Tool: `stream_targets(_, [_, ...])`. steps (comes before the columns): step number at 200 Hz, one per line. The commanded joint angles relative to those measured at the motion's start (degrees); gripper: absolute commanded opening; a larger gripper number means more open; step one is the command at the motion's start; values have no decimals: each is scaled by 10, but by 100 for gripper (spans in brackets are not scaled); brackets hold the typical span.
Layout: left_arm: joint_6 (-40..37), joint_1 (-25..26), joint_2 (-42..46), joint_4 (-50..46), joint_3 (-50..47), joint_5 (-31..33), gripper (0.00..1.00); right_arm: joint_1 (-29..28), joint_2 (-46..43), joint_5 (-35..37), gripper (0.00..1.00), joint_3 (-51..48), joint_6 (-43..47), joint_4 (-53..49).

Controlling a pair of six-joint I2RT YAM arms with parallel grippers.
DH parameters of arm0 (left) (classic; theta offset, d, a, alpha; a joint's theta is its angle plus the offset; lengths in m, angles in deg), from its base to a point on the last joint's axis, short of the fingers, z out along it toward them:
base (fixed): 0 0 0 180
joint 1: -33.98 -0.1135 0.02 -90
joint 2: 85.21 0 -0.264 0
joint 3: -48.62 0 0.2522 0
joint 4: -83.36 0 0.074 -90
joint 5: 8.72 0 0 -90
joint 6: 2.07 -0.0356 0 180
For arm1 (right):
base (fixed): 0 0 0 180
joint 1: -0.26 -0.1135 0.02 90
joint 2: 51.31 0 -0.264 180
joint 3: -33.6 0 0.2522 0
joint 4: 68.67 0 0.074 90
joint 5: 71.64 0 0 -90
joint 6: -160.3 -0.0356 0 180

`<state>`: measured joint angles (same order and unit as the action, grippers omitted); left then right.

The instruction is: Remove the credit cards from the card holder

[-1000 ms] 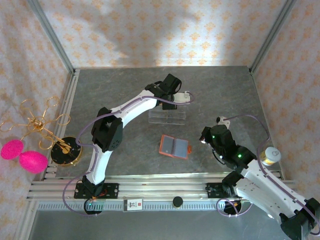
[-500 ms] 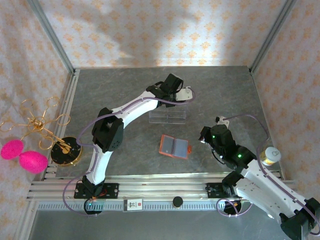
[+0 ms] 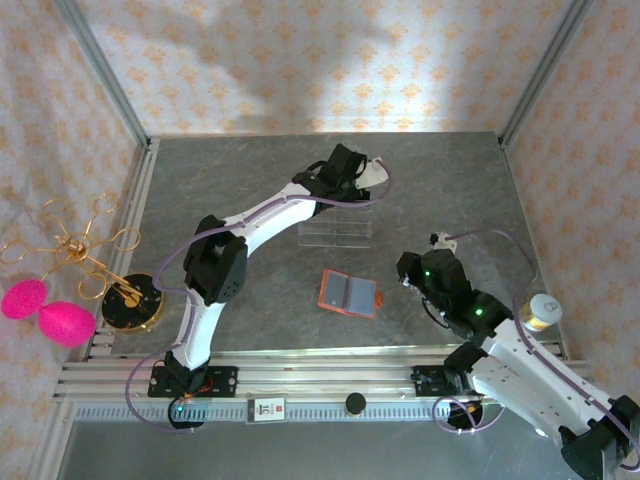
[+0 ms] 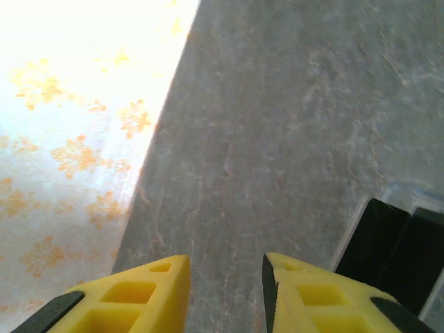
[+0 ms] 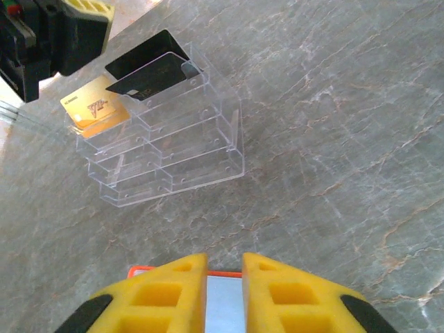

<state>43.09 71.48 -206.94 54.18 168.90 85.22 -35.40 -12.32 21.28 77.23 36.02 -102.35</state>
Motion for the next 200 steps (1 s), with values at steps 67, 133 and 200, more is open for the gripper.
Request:
stream_targets(67, [350, 0, 303, 248, -243, 6, 69, 16, 336, -65, 0, 122, 90, 203])
stream_targets(133, [589, 20, 522, 348, -521, -52, 99, 20, 526, -30, 0, 279, 131, 200])
stream_targets(200, [650, 32, 594, 309, -605, -56, 99, 22, 617, 18, 0, 389, 150, 146])
